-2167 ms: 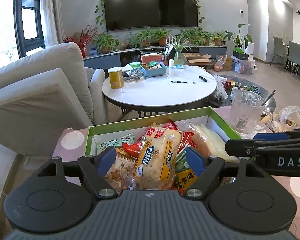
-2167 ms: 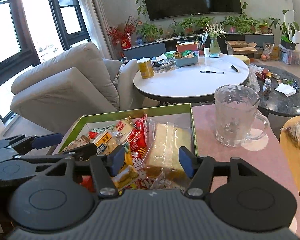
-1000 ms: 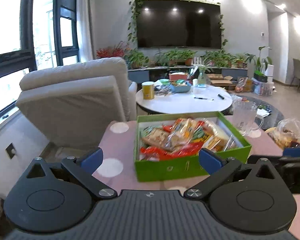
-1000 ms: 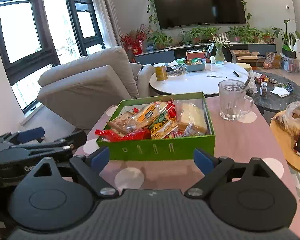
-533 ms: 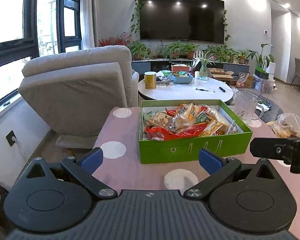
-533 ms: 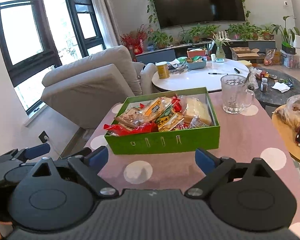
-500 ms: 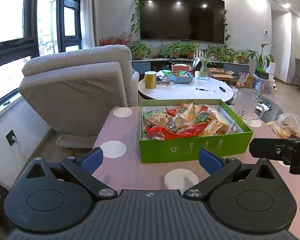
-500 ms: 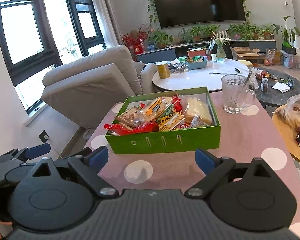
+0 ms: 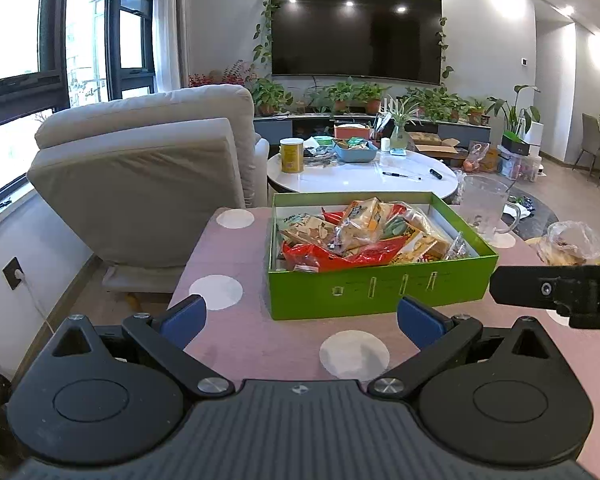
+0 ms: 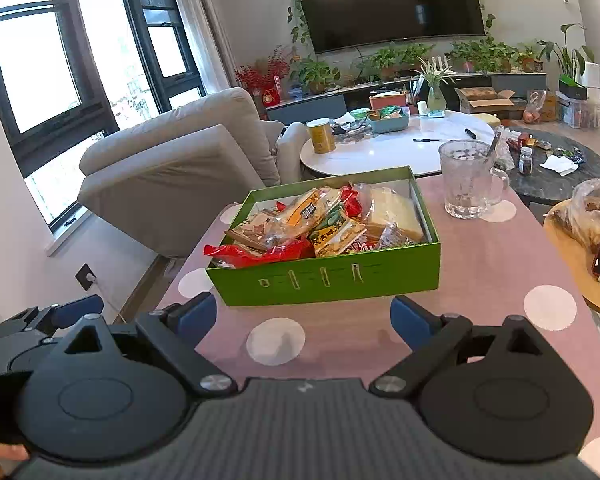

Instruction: Organize snacks

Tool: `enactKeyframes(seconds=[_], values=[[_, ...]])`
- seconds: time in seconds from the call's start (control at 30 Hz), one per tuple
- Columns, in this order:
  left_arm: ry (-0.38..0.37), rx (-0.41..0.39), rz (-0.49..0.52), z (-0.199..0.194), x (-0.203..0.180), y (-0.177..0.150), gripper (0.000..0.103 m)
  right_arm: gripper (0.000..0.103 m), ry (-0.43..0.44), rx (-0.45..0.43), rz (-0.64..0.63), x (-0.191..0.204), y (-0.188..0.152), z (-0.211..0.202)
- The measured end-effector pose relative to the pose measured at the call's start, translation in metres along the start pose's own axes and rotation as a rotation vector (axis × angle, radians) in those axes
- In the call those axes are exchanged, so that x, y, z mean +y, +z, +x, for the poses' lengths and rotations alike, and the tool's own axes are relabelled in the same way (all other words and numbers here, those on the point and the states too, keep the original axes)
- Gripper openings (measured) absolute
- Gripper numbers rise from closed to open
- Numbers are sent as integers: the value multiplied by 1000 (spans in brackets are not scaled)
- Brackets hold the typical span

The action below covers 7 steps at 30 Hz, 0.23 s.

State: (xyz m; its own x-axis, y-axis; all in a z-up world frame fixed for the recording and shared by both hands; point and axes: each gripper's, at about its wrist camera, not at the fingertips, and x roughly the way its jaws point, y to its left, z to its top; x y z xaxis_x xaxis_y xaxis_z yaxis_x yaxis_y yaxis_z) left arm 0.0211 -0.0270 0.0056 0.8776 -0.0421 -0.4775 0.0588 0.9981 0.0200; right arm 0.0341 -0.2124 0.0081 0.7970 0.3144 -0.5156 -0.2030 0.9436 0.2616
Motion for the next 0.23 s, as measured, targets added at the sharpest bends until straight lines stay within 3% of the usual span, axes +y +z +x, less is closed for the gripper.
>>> enactKeyframes(seconds=[0.23], values=[[-2,4,2,0,-1,-1,103,77,1,5,7,-1,-1,-1]])
